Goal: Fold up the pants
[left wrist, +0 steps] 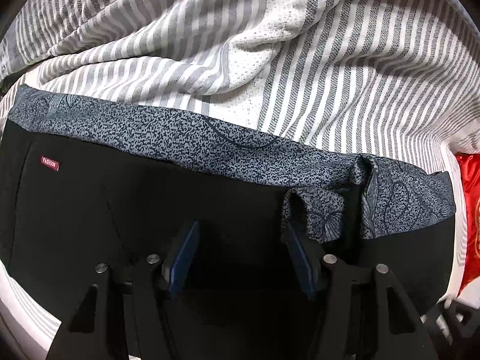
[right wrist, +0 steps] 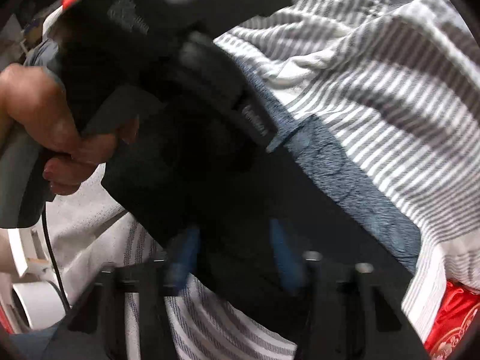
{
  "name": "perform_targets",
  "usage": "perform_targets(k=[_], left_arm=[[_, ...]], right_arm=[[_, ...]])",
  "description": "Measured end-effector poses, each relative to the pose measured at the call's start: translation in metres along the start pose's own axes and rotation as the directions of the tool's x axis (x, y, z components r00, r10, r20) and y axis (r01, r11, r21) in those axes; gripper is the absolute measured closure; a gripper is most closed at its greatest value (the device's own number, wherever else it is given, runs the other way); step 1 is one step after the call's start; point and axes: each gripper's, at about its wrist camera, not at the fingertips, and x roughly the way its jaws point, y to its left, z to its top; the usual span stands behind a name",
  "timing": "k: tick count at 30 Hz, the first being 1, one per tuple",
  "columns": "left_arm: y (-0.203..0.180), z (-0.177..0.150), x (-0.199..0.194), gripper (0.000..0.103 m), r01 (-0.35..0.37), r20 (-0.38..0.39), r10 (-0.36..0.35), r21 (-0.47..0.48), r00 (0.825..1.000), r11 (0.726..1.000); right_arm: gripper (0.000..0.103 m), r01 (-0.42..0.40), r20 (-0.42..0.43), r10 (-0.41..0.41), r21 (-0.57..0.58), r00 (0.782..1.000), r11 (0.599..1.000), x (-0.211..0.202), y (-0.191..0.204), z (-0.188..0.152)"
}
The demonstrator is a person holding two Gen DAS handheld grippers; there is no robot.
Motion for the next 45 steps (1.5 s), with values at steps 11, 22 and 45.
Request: perform_targets(k=[11, 22, 45], left_arm=[[-0.008, 0.008, 0.008, 0.042, -0.012, 0.005, 0.012, 0.001, 1.0, 1.0], [0.003, 0.002, -0.026, 0.043, -0.065, 0.069, 0.066, -0.02, 0.995, 0.998], [-0.082, -0.059, -0.019, 0.04, 0.056, 0.036, -0.057, 0.011, 0.998, 0.998]], right_arm=[[0.091, -0.131, 0.011, 0.131, 0.011, 0.991, 0.991, -0.035, -0.007, -0.01], [0.044, -0.172, 0.043, 0.169, 0.083, 0.985, 0.982, -0.049, -0.025, -0.01], [0.096, -0.116, -0.034, 0.19, 0.679, 0.981, 0.725, 0.02, -0.211, -0.042]])
